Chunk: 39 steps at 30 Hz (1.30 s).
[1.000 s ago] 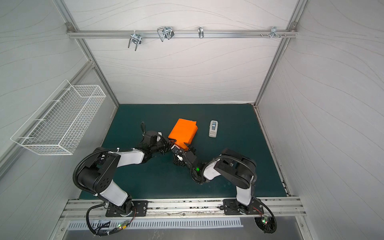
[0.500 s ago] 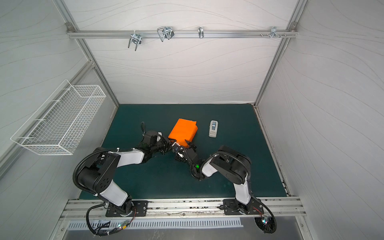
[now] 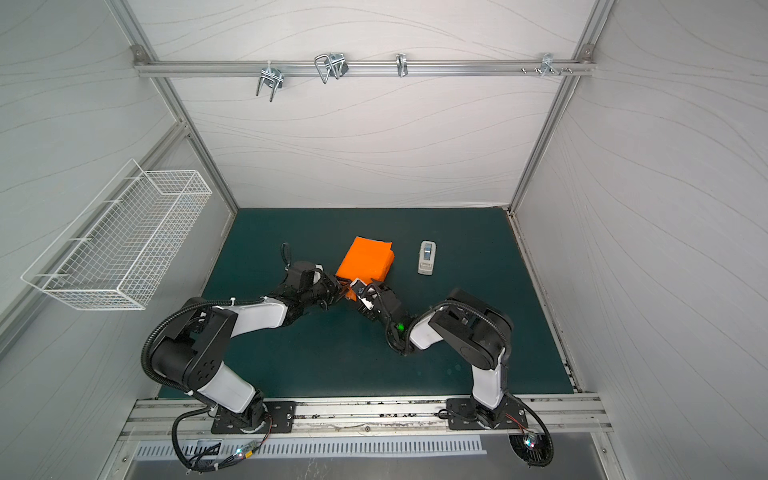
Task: Wrap a gift box in wrapping paper
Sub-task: Stick the wrapping paper to the gift box.
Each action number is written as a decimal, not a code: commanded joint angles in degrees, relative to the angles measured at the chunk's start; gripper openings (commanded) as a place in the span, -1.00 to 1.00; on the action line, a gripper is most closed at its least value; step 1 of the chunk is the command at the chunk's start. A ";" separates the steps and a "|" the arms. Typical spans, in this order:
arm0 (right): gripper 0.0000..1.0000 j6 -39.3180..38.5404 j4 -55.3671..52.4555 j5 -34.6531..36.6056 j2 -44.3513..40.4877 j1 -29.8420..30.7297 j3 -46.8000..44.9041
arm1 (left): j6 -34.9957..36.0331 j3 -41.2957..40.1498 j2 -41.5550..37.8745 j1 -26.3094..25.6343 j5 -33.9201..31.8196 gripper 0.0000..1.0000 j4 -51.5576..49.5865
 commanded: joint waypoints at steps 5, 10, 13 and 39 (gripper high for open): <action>0.29 1.69 -3.04 -1.59 -0.89 -0.71 -0.54 | 3.74 1.87 -7.34 0.43 -3.02 -0.22 -10.40; 0.26 2.04 -3.07 -1.68 -0.31 -0.71 -0.26 | 7.21 3.30 -12.19 0.69 -4.20 -0.20 -16.65; 0.24 2.43 -3.16 -1.98 0.08 -0.89 -0.19 | 8.92 4.07 -14.21 0.78 -4.52 -0.21 -19.65; 0.21 4.07 -3.55 -2.97 0.63 -1.15 0.11 | 13.41 8.35 -1.99 -4.76 2.66 -0.61 -15.32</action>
